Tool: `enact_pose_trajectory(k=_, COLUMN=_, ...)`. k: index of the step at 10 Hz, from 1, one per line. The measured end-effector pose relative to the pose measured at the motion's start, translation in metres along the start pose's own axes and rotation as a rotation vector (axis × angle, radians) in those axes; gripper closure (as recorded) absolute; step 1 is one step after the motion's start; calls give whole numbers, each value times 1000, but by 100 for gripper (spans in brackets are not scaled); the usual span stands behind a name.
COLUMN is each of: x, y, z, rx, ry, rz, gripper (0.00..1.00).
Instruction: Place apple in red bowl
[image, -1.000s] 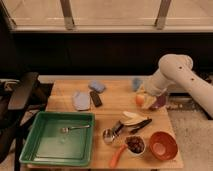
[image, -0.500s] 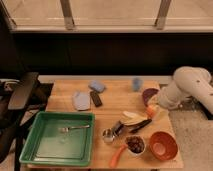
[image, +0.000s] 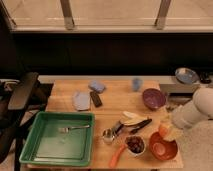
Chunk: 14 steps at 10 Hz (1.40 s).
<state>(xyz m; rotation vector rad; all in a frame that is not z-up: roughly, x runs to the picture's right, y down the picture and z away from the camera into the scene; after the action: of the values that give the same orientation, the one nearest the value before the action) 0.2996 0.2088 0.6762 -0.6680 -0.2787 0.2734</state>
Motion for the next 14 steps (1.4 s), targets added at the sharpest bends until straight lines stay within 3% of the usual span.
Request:
enact_pose_trajectory(k=2, x=2, y=11, z=5, rx=-13, ry=-14, rz=16, gripper=95)
enact_pose_trajectory(k=4, x=1, y=21, z=11, rx=-26, ry=-18, rz=21, gripper=76)
enact_pose_trajectory(k=8, x=-1, y=21, z=12, rx=-18, ry=-17, rz=25, gripper=37)
enact_pose_trajectory(k=9, x=-1, y=21, z=12, rx=-15, ry=-14, rz=27, gripper=32)
enact_pose_trajectory(k=14, x=-1, y=21, z=11, rx=-12, ry=-12, rz=29, gripper=32)
